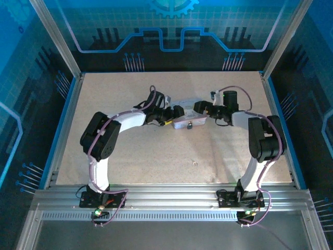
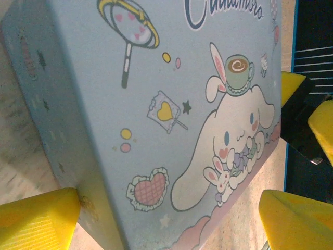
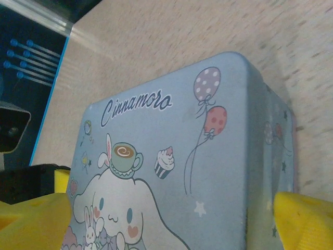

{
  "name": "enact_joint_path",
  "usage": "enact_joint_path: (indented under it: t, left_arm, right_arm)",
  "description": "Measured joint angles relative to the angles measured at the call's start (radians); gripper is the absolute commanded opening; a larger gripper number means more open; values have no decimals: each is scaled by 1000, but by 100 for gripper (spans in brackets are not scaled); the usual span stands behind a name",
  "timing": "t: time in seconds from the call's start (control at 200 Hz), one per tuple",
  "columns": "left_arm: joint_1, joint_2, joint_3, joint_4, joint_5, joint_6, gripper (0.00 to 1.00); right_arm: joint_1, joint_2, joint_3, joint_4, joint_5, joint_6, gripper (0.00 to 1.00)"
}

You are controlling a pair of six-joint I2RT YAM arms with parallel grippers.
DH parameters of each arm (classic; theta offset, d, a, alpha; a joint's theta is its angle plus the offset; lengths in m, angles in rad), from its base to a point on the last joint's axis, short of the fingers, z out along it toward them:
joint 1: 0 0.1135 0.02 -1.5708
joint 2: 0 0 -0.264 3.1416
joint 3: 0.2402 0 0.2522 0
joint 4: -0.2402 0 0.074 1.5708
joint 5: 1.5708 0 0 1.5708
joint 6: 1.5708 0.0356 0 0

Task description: Unlock the padlock with the key

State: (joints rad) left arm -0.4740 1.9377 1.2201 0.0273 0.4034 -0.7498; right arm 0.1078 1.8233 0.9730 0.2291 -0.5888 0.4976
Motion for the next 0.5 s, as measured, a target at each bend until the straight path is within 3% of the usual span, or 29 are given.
enact_joint_path:
  t: [0.5]
  left_arm:
    - [15,-368,-386,-23,-66,-24,91]
  right_arm:
    - [211,-14,-20,16,20,40,100]
